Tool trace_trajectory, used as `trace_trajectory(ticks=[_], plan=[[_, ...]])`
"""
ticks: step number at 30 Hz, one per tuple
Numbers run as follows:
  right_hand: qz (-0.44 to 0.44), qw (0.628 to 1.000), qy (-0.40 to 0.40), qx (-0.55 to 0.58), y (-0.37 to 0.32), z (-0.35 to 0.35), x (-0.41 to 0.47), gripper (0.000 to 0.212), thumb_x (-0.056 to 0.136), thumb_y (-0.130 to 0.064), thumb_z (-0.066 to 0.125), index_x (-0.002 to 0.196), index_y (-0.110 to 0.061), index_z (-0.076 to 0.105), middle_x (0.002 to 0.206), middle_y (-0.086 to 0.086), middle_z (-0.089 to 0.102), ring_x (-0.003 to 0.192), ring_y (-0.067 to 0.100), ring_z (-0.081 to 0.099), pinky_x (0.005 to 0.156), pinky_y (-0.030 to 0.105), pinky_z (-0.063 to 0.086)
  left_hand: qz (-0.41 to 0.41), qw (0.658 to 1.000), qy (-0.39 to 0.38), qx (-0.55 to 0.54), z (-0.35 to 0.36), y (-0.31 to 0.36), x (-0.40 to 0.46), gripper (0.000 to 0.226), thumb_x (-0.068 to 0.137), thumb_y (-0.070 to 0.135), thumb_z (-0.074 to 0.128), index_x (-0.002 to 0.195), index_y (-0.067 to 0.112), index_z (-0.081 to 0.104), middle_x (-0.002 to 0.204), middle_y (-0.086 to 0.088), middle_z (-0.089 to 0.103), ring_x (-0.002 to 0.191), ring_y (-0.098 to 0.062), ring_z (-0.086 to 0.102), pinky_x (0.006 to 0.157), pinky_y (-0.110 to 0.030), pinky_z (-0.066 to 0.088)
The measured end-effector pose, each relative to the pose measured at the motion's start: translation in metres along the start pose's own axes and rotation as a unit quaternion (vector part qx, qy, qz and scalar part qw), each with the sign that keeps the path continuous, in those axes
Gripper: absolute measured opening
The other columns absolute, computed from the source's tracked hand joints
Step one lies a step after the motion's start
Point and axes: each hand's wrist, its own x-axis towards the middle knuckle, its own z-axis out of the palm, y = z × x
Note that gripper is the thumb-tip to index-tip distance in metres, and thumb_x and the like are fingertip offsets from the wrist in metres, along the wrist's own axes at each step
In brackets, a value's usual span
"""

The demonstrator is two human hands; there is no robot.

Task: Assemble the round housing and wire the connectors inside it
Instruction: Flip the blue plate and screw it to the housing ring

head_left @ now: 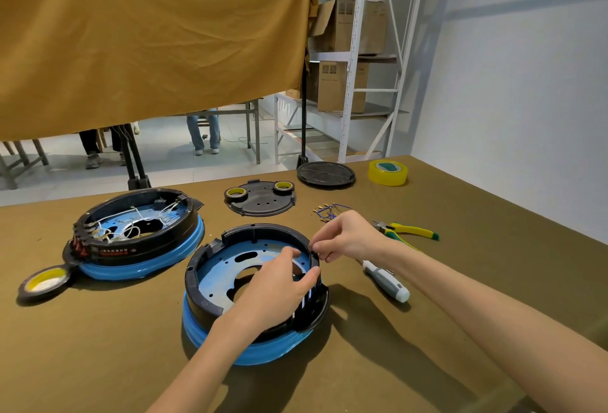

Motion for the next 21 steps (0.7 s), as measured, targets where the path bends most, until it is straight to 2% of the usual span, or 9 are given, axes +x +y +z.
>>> trace_trajectory(ticks=[8,13,18,21], plan=[[0.096,0.988,0.019,0.119,0.003,0.003,-0.001,0.020,0.084,-0.001,0.080,0.101,-0.011,0.078,0.090,0.007,0.080,0.078,0.014,0.076,0.068,0.023,0.059,0.007,1.000,0.003,0.001,0.000,0.000,0.000,0.063,0.099,0.059,0.051,0.150,0.025,0.035,0.119,0.006,0.069,0.085,0.001,0.063,0.080,-0.024,0.060],[0.182,0.973,0.028,0.139,-0.010,0.007,0.010,0.022,0.081,0.006,0.079,0.094,-0.011,0.077,0.078,0.005,0.079,0.071,0.018,0.078,0.059,0.028,0.061,0.007,1.000,0.003,0.007,0.000,0.002,-0.001,0.064,0.099,0.058,0.051,0.150,0.024,0.035,0.118,0.005,0.069,0.092,-0.005,0.066,0.082,-0.025,0.059],[0.259,0.952,0.013,0.163,-0.013,0.013,0.015,0.022,0.089,0.008,0.066,0.102,-0.009,0.071,0.094,0.014,0.075,0.076,0.022,0.075,0.061,0.033,0.063,0.008,1.000,0.004,0.011,0.001,-0.001,0.001,0.064,0.099,0.059,0.051,0.150,0.024,0.036,0.121,0.005,0.069,0.088,-0.002,0.063,0.079,-0.021,0.057],[0.267,0.952,0.028,0.149,-0.011,0.015,0.017,0.021,0.088,0.005,0.067,0.104,-0.008,0.071,0.097,0.016,0.072,0.079,0.023,0.074,0.055,0.033,0.061,0.006,1.000,0.011,0.013,0.003,-0.002,0.001,0.063,0.098,0.060,0.051,0.149,0.025,0.037,0.120,0.006,0.068,0.088,-0.001,0.063,0.077,-0.020,0.057]])
